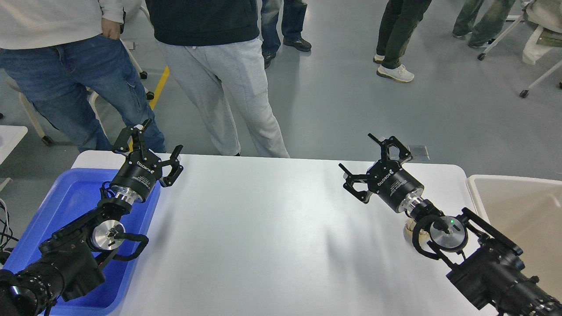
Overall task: Tidy desktop
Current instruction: 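Raise the right gripper and move it above the crumpled paper ball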
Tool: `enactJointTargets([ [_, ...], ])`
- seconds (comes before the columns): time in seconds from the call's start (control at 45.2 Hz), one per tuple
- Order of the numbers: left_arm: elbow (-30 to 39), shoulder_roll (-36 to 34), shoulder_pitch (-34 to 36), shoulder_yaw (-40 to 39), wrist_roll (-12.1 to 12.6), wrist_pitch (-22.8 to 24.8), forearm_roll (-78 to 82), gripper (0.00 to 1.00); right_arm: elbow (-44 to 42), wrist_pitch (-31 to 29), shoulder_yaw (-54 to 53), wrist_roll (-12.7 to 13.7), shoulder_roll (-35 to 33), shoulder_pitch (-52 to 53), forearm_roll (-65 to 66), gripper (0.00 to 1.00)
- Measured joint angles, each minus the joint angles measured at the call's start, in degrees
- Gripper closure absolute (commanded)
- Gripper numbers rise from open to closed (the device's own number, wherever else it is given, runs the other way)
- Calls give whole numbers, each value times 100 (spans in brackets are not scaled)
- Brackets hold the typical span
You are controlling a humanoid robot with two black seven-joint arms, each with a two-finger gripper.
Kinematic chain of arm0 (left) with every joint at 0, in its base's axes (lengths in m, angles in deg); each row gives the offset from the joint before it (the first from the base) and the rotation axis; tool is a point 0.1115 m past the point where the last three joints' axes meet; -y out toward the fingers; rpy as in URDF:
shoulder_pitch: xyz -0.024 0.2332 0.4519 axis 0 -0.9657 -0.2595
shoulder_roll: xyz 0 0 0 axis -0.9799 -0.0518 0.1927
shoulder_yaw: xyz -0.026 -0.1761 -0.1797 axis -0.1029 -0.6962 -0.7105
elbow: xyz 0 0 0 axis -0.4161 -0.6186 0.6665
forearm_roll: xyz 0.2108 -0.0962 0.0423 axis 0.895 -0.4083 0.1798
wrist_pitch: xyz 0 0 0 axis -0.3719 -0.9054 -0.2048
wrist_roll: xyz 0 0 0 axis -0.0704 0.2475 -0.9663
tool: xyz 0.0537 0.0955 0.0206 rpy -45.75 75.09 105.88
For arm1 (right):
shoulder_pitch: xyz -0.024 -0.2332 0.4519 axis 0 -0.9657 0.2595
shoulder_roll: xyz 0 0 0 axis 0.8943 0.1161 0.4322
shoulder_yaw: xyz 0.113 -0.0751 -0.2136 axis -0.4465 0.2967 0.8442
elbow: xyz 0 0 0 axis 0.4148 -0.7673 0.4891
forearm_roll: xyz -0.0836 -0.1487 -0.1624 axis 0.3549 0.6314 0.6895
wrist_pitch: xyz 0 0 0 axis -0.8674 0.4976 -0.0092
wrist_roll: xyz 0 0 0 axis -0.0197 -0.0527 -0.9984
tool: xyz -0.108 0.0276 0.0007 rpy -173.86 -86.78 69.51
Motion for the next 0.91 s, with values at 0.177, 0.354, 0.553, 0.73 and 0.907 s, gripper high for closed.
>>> enactJointTargets([
  [0.177,0,0,0,0,0,0,0,0,15,-1,8,0,-11,2,14,0],
  [0.354,0,0,0,0,0,0,0,0,32,-9,15,0,-23,13,69,0],
  [0.553,0,0,0,3,0,0,0,0,103,10,48,19,-137,40,261,0],
  [0.73,0,0,0,4,0,0,0,0,462,48,274,46,-623,259,403,0],
  [0.907,0,0,0,7,0,0,0,0,671,56,881,77,-1275,782,467,0],
])
